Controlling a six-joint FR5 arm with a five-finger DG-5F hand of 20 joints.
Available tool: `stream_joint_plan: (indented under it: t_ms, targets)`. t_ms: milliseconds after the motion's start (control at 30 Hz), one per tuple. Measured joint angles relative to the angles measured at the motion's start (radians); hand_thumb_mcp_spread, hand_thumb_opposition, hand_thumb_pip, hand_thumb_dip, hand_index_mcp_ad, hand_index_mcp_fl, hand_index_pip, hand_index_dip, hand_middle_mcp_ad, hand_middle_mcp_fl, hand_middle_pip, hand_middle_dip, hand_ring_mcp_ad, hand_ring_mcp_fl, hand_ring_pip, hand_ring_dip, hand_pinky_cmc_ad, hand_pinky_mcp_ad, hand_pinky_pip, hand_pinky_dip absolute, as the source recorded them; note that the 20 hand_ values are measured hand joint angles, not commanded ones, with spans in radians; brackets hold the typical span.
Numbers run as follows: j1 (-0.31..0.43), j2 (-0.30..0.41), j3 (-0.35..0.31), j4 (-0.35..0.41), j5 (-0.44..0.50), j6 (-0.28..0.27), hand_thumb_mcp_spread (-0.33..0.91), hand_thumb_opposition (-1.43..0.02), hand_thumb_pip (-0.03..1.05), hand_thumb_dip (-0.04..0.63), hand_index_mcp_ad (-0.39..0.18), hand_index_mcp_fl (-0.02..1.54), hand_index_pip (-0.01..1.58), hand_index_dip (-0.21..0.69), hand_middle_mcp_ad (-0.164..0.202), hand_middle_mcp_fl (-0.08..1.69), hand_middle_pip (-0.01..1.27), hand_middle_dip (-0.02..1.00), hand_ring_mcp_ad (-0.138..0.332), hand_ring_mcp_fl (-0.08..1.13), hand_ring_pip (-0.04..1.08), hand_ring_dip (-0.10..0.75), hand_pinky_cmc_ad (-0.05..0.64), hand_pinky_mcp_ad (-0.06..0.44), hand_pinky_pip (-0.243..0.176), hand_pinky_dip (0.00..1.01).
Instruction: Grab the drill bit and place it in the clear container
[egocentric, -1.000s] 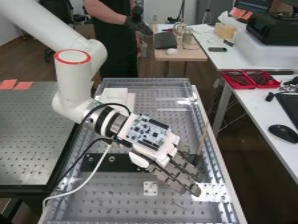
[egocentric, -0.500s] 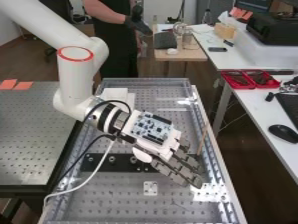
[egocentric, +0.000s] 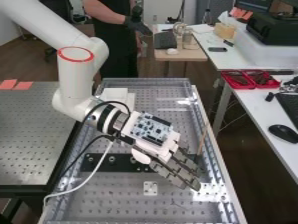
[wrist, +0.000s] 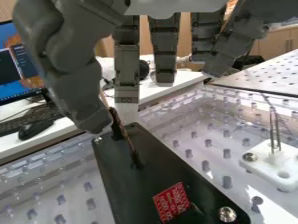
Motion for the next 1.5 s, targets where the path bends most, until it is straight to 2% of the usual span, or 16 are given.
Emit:
stream_joint_plan:
  t_ms: [367, 900, 1033, 1267, 1367, 1500]
  targets:
    - [0.005, 0.006, -0.017, 0.046, 0.014, -0.063, 0.43, -0.77, 0.71, 0.271, -0.073, 0.17, 1.21, 0.379, 0.117, 0.2, 0.11, 0.43, 0.211, -0.01, 0.08, 0.3, 0.403, 0.119, 0.035, 0.21]
    - [0.007, -0.006, -0.018, 0.069, 0.01, -0.115, 0.48, -0.79, 0.66, 0.269, -0.089, 0.27, 1.25, 0.367, 0.113, 0.2, 0.11, 0.43, 0.211, -0.01, 0.08, 0.297, 0.403, 0.119, 0.037, 0.21]
    - [0.007, -0.009, -0.015, 0.07, 0.007, -0.12, 0.48, -0.79, 0.65, 0.269, -0.093, 0.21, 1.25, 0.365, 0.113, 0.2, 0.11, 0.43, 0.211, -0.01, 0.08, 0.297, 0.403, 0.115, 0.037, 0.21]
    - [0.005, -0.015, -0.011, 0.077, -0.002, -0.134, 0.47, -0.79, 0.65, 0.272, -0.103, 0.25, 1.25, 0.349, 0.112, 0.2, 0.11, 0.43, 0.215, -0.01, 0.08, 0.3, 0.403, 0.119, 0.037, 0.21]
    - [0.004, -0.017, -0.009, 0.08, -0.002, -0.138, 0.49, -0.79, 0.65, 0.272, -0.105, 0.29, 1.27, 0.347, 0.093, 0.22, 0.11, 0.43, 0.215, -0.01, 0.08, 0.3, 0.403, 0.119, 0.037, 0.21]
    - [0.003, -0.019, -0.006, 0.081, -0.005, -0.139, 0.49, -0.8, 0.63, 0.272, -0.106, 0.25, 1.26, 0.347, 0.094, 0.22, 0.11, 0.43, 0.215, -0.01, 0.08, 0.3, 0.403, 0.115, 0.037, 0.21]
